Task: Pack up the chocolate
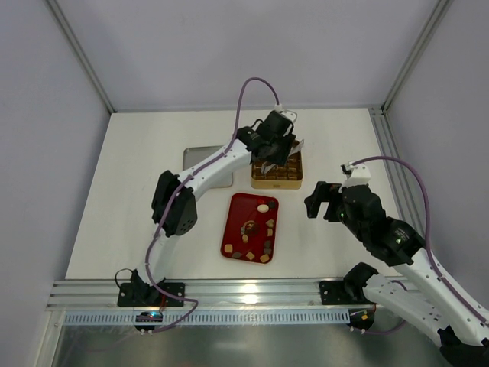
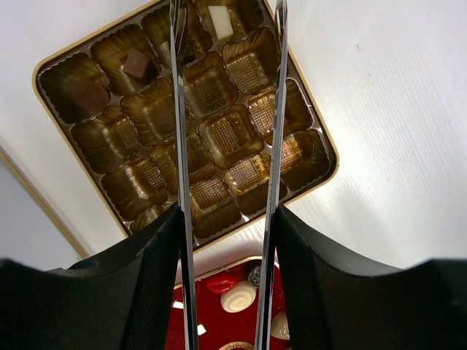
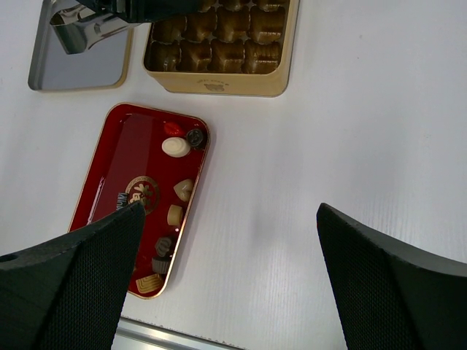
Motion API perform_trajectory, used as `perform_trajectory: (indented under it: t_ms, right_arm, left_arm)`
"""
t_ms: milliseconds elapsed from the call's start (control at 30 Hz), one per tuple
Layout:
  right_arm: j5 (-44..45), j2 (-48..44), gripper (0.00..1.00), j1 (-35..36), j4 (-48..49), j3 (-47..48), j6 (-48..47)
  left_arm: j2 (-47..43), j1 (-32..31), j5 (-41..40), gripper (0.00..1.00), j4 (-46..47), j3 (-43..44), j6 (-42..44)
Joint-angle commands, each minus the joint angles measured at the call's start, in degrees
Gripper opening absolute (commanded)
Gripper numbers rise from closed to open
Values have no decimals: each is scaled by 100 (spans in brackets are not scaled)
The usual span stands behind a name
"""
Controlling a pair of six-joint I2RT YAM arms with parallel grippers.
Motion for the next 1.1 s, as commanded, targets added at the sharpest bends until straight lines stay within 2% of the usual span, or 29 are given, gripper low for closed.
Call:
perform_trajectory:
  t_ms: [0,133,533,700,833,1067]
  right_arm:
    - [62,12,100,-1,219,55,-44]
    - [71,21,100,-1,280,28,-26]
    - [9,109,100,-1,465,-174,9]
    - [-52,223,100,-1,535,-218,18]
    - [-96,328,100,-1,605,-253,35]
    - [-166,434,100,-1,658,-288,79]
  left_arm:
    - [-723,25,76,51,285,21,45]
    - [-1276,25,173,51,276,-418,-87]
    - [-3420,-1,366,49,-110,-2912,-526]
    - [-4220,-159,437,49,-330,-3670,-623]
    - [-4546,-308,454,48,-435,-4258,-676]
    - [-4696,-572,472,48,-550,-4734,-685]
